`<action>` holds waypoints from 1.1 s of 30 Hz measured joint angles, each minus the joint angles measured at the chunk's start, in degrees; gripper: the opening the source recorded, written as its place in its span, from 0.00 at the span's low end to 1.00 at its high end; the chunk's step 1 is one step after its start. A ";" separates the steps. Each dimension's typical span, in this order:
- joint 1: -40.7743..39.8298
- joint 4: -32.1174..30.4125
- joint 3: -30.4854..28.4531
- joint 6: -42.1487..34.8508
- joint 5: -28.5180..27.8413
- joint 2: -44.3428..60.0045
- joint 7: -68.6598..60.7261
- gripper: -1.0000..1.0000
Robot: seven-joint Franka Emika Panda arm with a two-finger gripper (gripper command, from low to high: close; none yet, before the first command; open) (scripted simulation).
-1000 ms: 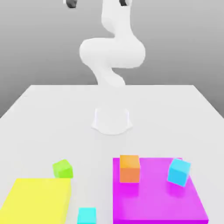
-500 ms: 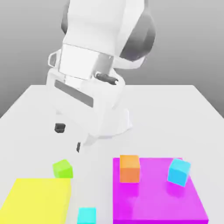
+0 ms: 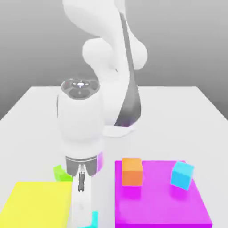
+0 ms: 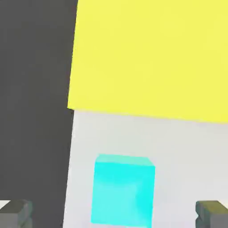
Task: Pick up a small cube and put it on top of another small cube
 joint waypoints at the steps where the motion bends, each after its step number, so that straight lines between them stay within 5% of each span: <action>1: 0.66 0.42 -0.84 1.51 -0.71 1.98 0.79 0.50; 3: 2.32 1.34 -2.90 4.66 -2.42 6.14 2.27 0.50; 4: 2.77 1.58 -3.44 5.46 -2.86 7.21 2.62 0.00; 11: 2.67 1.52 -3.31 5.40 -2.70 6.93 2.54 0.00; 18: 0.74 -1.32 2.55 -3.69 1.76 -4.76 -3.18 0.00; 33: 14.15 -7.55 14.31 -15.90 13.63 -24.24 -28.89 0.00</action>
